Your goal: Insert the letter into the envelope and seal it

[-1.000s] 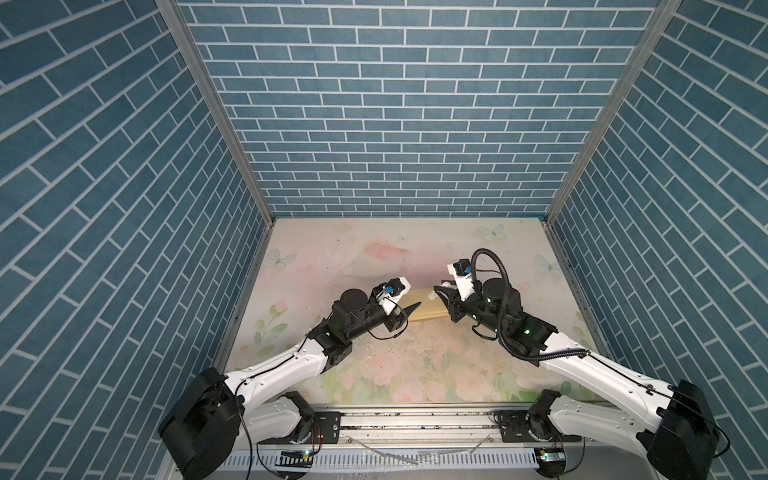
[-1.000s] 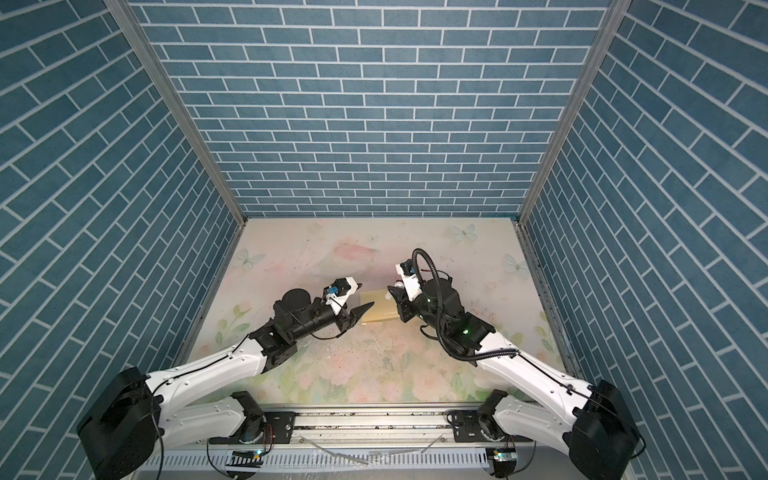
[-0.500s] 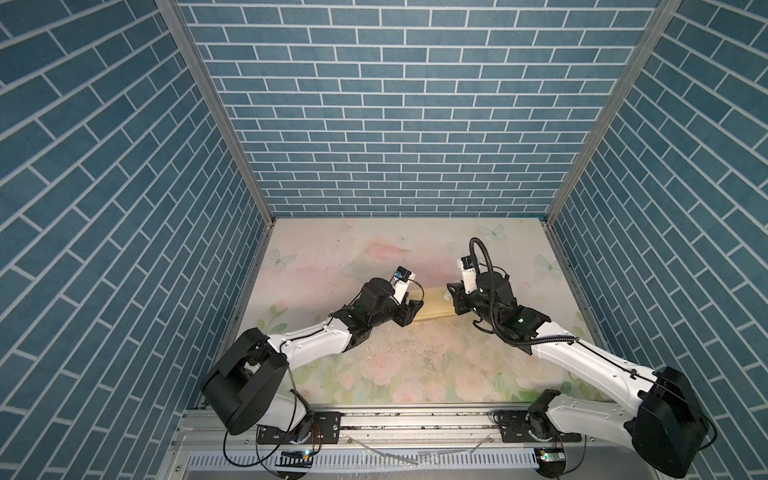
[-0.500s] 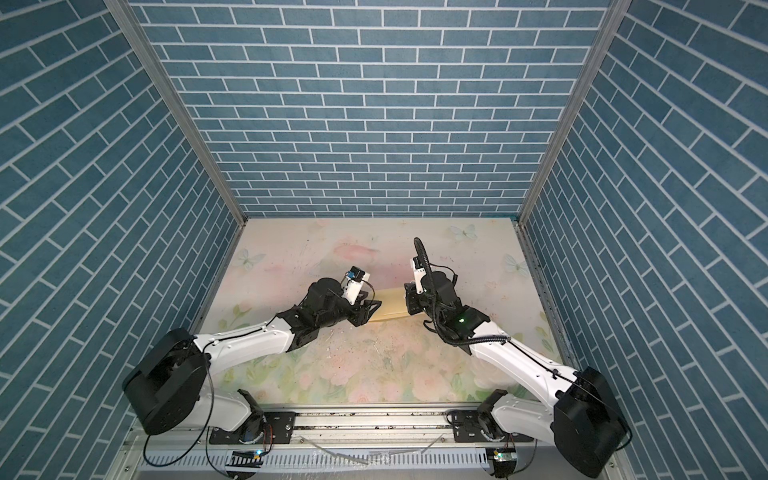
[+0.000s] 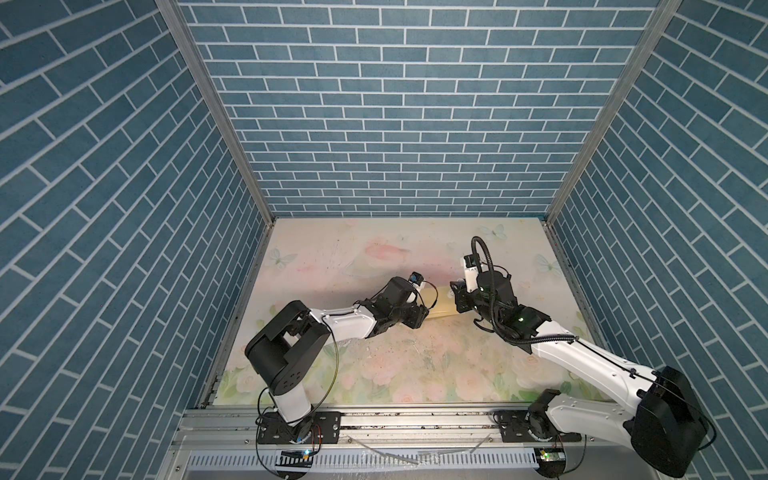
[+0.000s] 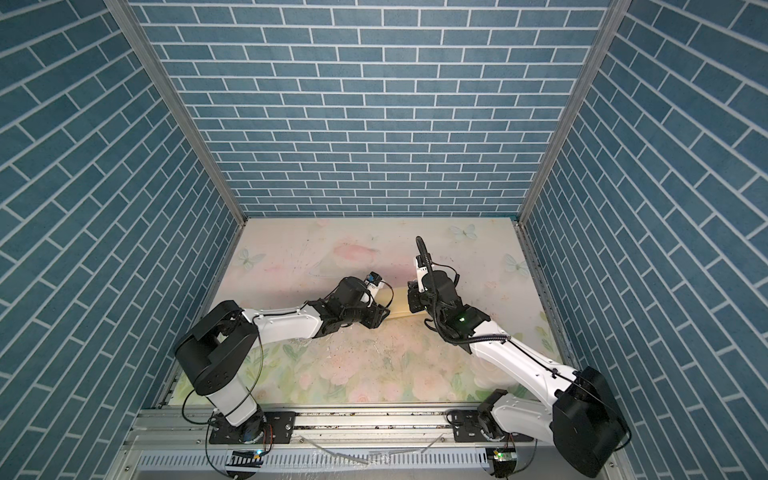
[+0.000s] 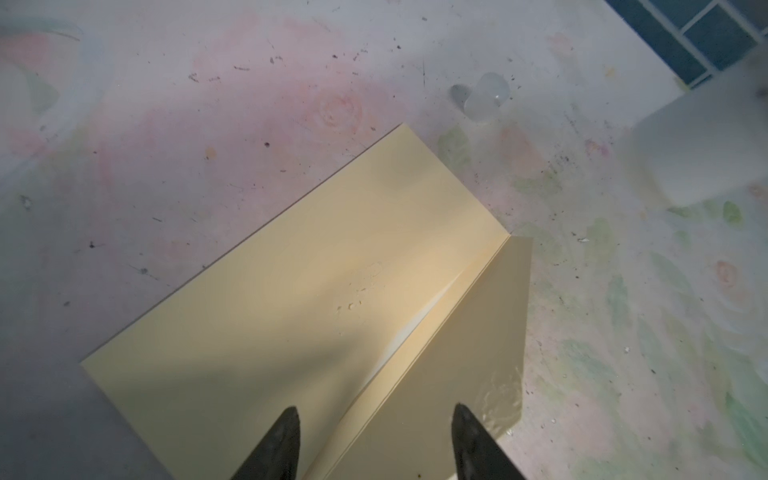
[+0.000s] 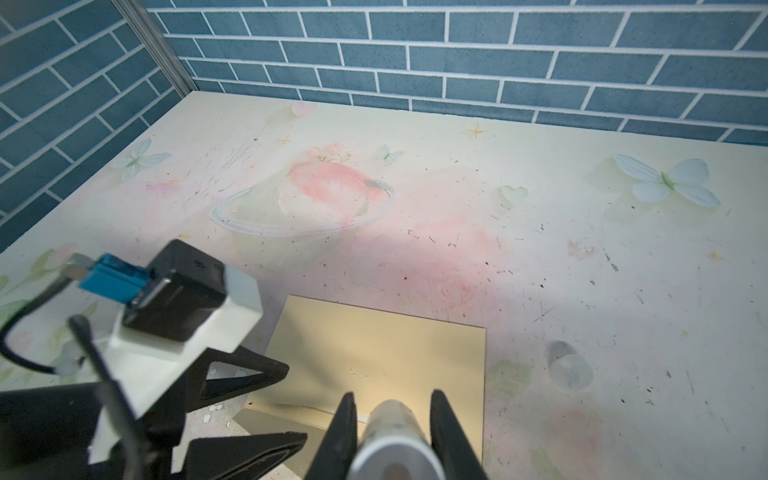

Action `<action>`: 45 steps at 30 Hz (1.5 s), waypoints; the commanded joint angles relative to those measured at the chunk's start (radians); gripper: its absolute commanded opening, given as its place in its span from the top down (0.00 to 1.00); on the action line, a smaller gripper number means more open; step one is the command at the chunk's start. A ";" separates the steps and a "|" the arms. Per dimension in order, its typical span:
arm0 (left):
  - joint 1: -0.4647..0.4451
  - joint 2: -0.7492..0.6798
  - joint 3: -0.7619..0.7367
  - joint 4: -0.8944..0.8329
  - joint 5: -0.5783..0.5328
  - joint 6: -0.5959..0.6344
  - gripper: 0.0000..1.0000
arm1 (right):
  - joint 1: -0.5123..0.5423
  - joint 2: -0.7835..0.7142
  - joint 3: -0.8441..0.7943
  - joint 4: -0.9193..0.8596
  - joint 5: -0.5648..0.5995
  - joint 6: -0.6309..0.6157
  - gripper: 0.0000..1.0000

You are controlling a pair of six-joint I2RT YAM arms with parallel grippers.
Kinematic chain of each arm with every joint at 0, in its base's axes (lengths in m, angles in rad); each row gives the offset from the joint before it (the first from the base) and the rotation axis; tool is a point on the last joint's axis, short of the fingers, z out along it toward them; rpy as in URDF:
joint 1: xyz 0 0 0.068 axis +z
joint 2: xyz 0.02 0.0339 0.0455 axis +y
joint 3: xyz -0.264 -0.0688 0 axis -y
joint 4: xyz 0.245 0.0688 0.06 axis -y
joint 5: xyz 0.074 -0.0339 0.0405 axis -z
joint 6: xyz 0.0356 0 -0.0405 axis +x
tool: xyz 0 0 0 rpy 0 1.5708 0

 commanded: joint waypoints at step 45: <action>-0.093 -0.072 -0.173 0.195 -0.015 -0.328 0.72 | -0.008 0.110 -0.020 0.129 -0.115 0.107 1.00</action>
